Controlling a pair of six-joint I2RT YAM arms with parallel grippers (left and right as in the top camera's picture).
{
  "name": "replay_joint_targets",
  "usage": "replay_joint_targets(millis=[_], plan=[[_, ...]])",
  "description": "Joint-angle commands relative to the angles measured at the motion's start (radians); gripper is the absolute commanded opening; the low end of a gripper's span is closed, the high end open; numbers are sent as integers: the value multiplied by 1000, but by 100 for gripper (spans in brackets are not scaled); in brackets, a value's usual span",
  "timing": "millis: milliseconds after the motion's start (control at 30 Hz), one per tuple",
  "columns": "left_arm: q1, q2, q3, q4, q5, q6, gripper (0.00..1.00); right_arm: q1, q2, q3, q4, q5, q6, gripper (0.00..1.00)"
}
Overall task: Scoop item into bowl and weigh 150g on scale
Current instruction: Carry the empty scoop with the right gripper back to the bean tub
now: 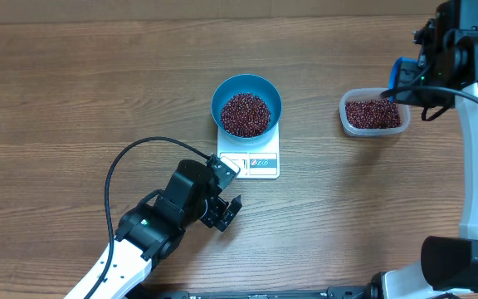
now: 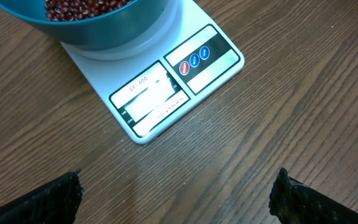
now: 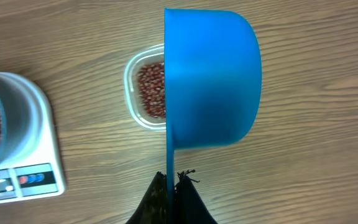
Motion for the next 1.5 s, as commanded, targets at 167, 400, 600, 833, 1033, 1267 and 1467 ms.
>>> replay_joint_targets(millis=[167,400,600,833,1033,1267,1467], plan=[[7,6,-7,0,-3,16,100,59,8,23,13,189,25,4],[7,6,-7,0,-3,16,100,106,9,22,35,293,24,4],[7,6,-7,0,-3,16,100,127,9,22,35,332,24,4],[7,6,-7,0,-3,16,99,138,9,23,35,362,25,4],[7,6,-7,0,-3,16,100,138,9,22,41,335,114,4],[7,6,-7,0,-3,16,99,122,11,13,43,211,490,4],[7,6,-7,0,-3,16,100,121,11,-56,78,191,708,4]])
